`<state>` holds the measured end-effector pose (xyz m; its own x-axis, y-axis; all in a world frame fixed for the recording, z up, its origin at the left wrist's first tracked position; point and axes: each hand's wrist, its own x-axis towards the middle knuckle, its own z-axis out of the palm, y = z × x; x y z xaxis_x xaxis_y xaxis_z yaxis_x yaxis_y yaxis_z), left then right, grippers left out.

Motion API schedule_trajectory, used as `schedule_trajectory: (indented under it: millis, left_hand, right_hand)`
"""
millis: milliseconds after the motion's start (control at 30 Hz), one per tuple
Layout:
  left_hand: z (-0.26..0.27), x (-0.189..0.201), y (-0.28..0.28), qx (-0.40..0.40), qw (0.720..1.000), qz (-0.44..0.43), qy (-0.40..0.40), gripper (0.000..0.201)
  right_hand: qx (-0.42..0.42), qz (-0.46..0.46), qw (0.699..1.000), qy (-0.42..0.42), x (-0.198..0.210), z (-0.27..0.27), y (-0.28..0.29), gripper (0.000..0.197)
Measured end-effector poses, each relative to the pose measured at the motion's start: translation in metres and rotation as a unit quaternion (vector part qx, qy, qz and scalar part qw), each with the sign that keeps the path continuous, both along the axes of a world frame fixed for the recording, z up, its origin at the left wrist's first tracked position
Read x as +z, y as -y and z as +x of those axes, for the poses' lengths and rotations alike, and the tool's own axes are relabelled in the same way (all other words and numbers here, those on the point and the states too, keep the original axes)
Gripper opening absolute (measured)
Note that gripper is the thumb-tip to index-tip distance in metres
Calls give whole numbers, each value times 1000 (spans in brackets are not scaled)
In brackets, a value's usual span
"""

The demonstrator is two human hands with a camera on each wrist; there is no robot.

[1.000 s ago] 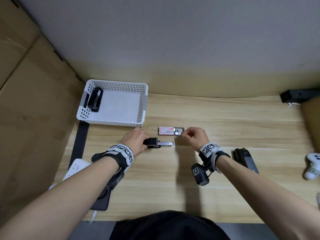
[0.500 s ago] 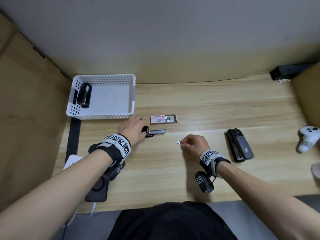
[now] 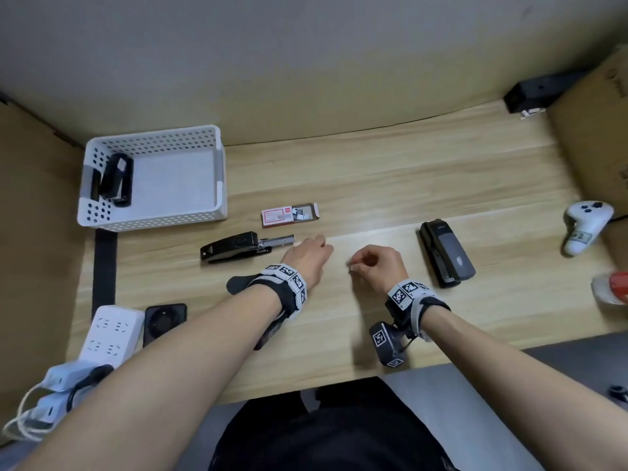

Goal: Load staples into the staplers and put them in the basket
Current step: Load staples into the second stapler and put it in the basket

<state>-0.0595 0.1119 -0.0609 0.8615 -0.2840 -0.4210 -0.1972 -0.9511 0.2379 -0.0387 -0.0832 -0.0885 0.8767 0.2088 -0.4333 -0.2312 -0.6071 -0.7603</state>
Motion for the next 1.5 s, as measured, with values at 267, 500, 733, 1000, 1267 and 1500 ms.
schedule_trajectory:
  millis: [267, 500, 733, 1000, 1267, 1500]
  left_hand:
    - [15, -25, 3, 63, 997, -52, 8, 8]
    - [-3, -27, -5, 75, 995, -56, 23, 21]
    - [-15, -24, -8, 109, 992, -68, 20, 16]
    - [-20, -23, -6, 131, 989, -66, 15, 13]
    - [-16, -20, -6, 159, 985, -65, 7, 16]
    - [-15, -14, -9, 182, 980, -79, -6, 22]
  right_hand:
    - [16, -21, 998, 54, -20, -6, 4, 7]
    - [138, -124, 978, 90, -13, -22, 19, 36]
    - [117, -146, 977, 98, -15, -15, 9, 8]
    - [171, -156, 967, 104, -12, -9, 13, 16]
    - [129, -114, 984, 35, -11, 4, 11, 12]
    - [179, -158, 970, 45, -7, 9, 8, 14]
